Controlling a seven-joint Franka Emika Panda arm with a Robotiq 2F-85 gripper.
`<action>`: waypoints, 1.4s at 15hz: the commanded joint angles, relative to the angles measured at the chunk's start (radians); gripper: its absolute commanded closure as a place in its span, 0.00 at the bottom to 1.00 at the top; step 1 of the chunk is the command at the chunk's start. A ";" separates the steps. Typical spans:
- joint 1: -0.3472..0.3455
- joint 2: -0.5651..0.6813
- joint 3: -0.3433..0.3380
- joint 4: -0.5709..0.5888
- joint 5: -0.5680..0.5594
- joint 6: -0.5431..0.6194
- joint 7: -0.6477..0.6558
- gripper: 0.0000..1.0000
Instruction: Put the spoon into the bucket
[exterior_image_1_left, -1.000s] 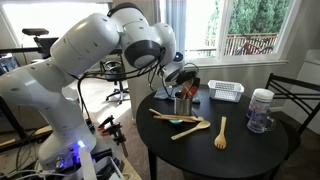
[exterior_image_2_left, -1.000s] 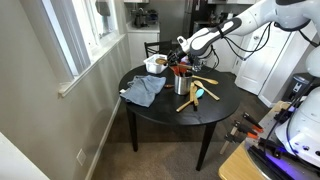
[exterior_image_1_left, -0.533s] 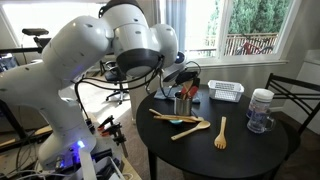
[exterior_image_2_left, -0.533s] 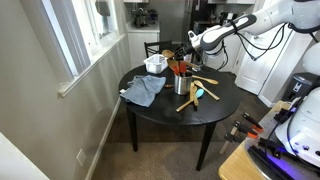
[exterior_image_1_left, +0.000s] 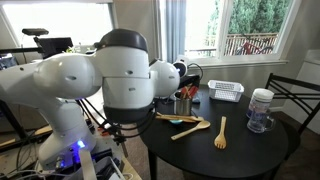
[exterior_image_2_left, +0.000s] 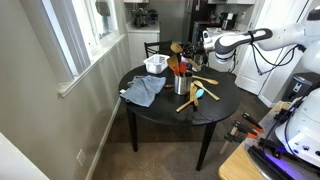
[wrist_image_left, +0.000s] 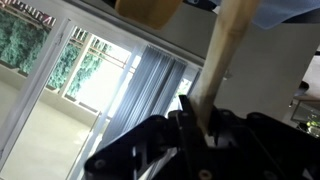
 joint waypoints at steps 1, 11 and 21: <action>-0.084 0.248 0.088 -0.007 -0.071 -0.176 -0.154 0.91; -0.055 0.085 0.260 0.022 0.833 -0.479 -0.784 0.92; -0.018 0.082 0.063 0.306 1.064 -0.809 -1.029 0.92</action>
